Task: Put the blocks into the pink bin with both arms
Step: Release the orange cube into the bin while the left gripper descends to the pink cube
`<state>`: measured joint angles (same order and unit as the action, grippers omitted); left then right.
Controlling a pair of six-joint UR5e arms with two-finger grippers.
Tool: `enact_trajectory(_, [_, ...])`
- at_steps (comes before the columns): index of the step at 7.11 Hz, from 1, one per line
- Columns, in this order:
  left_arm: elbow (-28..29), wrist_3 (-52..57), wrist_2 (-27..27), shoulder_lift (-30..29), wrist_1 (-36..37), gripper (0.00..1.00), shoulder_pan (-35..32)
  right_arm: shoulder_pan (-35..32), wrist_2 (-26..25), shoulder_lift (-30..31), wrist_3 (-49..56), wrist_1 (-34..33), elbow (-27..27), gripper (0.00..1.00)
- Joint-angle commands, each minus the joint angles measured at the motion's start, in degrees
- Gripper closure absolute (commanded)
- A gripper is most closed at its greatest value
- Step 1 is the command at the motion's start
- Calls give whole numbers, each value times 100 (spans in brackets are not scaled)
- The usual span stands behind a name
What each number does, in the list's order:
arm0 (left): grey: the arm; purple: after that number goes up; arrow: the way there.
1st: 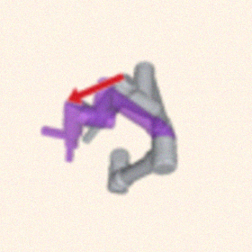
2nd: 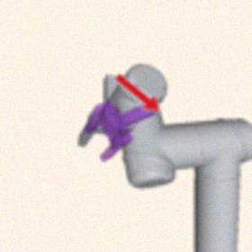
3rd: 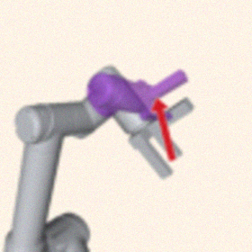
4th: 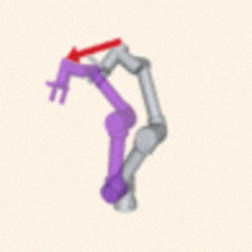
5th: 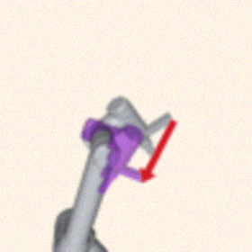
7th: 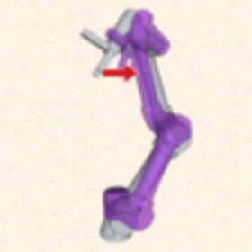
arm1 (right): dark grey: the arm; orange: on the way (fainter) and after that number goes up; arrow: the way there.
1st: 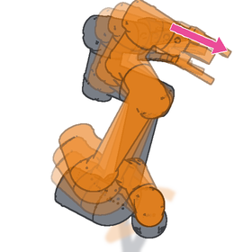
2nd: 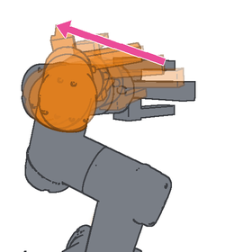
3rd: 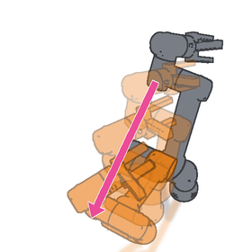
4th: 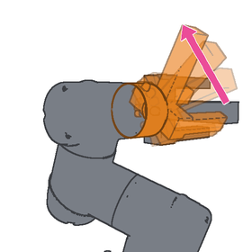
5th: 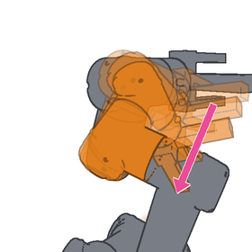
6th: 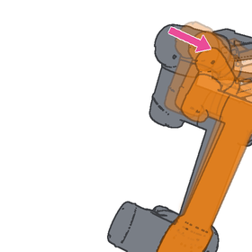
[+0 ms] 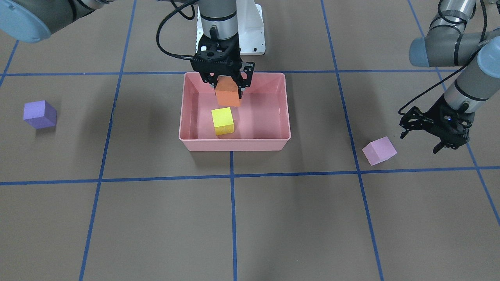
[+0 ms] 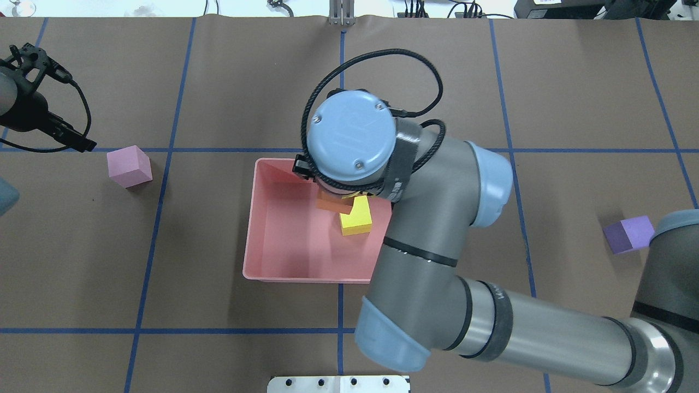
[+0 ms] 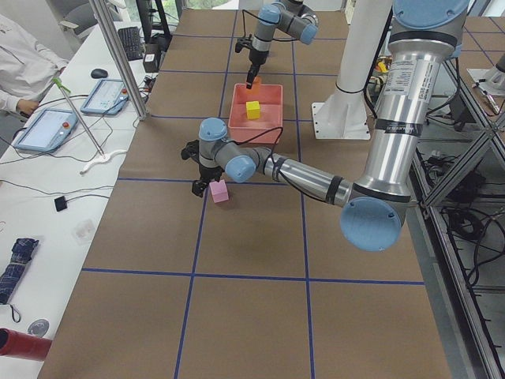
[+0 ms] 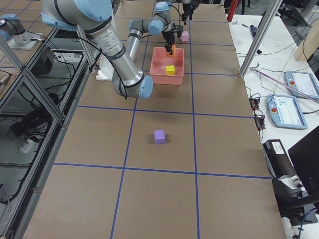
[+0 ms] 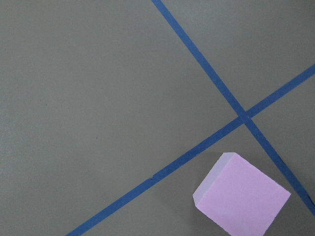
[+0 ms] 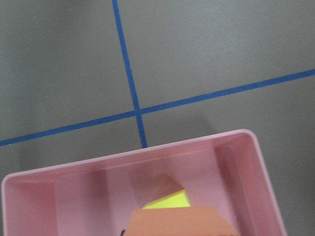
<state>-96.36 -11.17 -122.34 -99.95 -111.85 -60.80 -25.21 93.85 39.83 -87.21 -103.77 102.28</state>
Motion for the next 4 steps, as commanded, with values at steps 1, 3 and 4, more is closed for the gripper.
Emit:
enact_trajectory(1, [-24, -332, 0, -155, -3, 0, 42, 279, -279, -134, -156, 6, -182, 0])
enact_trajectory(3, [-68, -586, -9, -191, -12, 0, 60, 140, -245, -125, -42, -21, -77, 0])
enact_trajectory(4, [-59, -623, -148, -192, -134, 0, 69, -52, -175, -107, 246, -99, 11, 0])
